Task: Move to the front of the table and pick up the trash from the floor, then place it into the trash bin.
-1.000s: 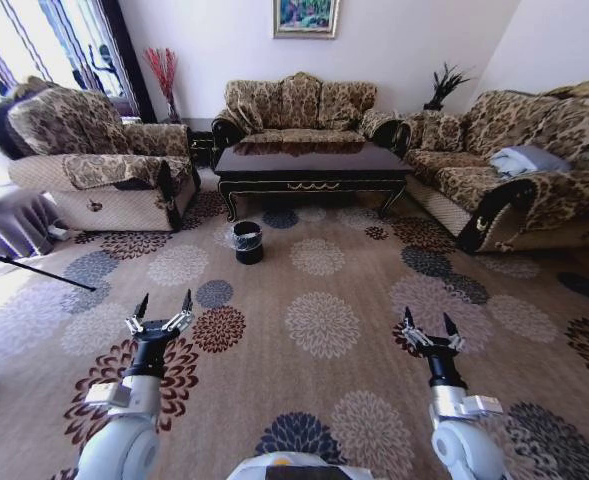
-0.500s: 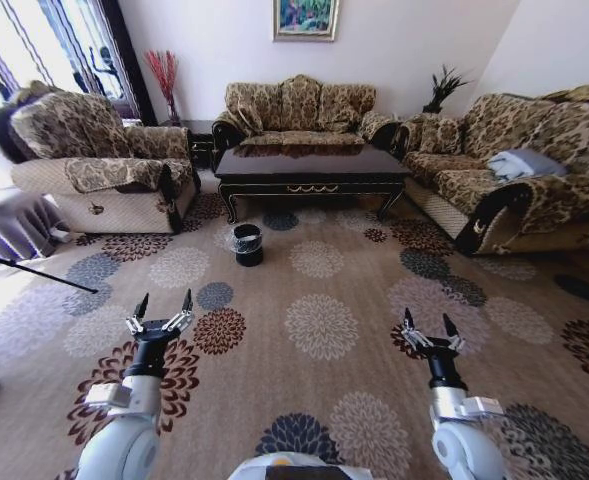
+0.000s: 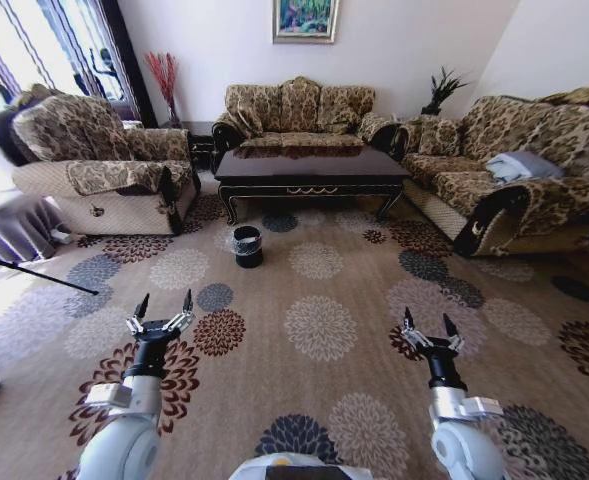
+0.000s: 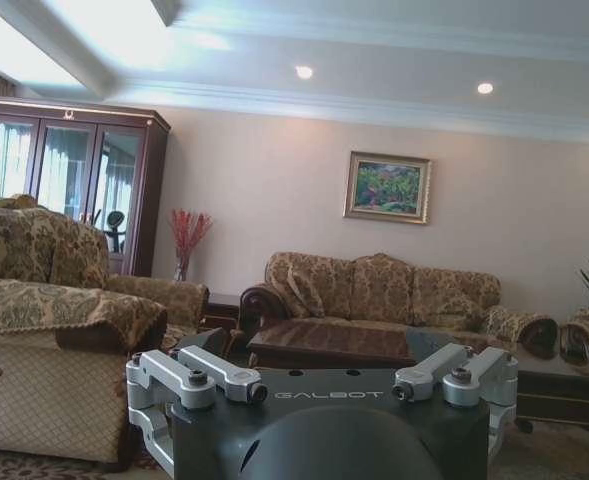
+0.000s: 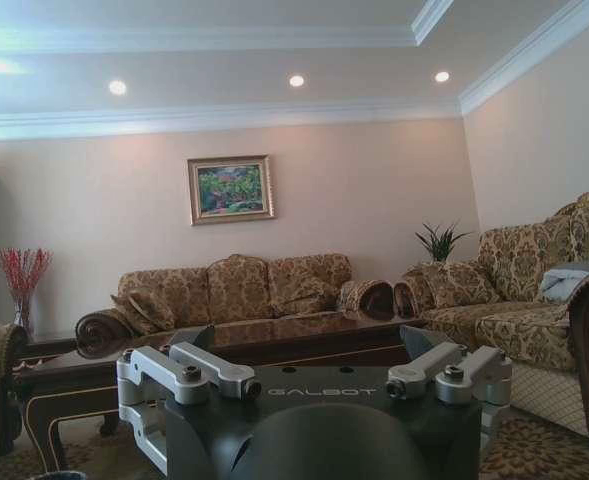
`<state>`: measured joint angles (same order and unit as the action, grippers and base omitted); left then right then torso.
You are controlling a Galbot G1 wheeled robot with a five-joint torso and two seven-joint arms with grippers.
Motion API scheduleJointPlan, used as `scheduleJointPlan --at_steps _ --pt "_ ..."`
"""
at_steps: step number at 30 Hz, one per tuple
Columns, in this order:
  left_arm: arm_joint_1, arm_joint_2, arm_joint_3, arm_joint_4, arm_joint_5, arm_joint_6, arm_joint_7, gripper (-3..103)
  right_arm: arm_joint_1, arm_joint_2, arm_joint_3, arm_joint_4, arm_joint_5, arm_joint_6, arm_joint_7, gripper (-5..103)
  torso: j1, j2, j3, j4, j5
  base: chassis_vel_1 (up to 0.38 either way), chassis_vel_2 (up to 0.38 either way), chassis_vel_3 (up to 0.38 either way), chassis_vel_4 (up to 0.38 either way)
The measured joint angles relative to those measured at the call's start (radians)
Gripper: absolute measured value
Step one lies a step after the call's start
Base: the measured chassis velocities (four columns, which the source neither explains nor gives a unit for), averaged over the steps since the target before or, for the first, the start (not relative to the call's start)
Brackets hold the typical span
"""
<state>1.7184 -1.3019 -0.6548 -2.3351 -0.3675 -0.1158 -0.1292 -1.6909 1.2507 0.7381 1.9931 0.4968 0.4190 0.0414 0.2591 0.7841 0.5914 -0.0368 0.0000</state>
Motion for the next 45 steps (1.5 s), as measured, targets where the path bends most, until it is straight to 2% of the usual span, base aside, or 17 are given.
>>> scheduleJointPlan --at_steps 13,24,45 --pt "0.001 0.000 0.000 -0.001 0.000 -0.001 0.001 100 -0.005 0.001 0.004 0.002 -0.003 -0.007 -0.005 100 0.026 0.064 0.037 0.0000 0.0001 0.000 0.000 0.000 0.000" --pt "0.004 0.003 -0.001 -0.003 0.001 -0.003 0.004 100 -0.005 -0.002 0.004 0.002 0.005 0.001 -0.006 100 0.041 0.097 0.055 -0.0001 0.0001 0.000 0.000 0.000 0.000" --pt "-0.003 0.005 -0.001 0.004 -0.001 -0.005 0.007 100 0.000 0.002 0.000 -0.010 0.004 0.000 -0.006 100 0.086 0.198 0.112 0.0000 0.0001 0.000 0.000 0.000 0.000"
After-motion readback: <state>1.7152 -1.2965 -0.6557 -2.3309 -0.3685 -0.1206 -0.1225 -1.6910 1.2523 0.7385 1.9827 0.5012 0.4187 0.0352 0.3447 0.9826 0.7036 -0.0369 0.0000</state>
